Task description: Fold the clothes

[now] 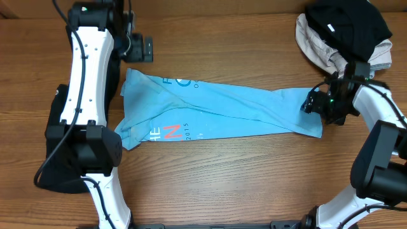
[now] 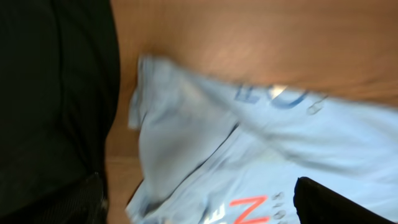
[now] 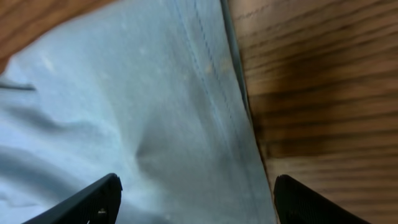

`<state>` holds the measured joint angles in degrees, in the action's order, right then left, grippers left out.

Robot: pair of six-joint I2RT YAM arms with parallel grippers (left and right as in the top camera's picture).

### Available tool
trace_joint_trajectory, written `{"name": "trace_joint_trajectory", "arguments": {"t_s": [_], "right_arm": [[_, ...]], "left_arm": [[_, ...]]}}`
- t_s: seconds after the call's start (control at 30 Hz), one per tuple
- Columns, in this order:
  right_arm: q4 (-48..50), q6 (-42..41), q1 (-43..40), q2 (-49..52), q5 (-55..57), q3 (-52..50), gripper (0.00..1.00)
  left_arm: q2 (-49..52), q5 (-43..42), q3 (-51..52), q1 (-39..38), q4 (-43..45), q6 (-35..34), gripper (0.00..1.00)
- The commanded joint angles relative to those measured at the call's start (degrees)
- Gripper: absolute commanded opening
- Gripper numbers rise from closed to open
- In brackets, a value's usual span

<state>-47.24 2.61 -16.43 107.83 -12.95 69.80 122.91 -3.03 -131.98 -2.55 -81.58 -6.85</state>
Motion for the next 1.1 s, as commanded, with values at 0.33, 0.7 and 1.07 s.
{"name": "trace_joint_trajectory", "arguments": {"t_s": [0.33,0.7,1.07], "right_arm": [[10.8,-0.1,-0.2,-1.1,-1.2,-9.8,0.30],[1.1,-7.4,-5.4,-2.7,-1.5,1.2,0.04],[-19.8,-0.8,-11.2,-5.0,-6.0,20.0,0.04]], "left_arm": [[-4.0,-4.5,-3.6,4.9,2.1,-5.7,1.00],[-4.0,-4.0,-3.5,6.4,1.0,-5.1,1.00],[-4.0,-3.6,-3.5,6.4,-0.3,-4.3,1.00]]}}
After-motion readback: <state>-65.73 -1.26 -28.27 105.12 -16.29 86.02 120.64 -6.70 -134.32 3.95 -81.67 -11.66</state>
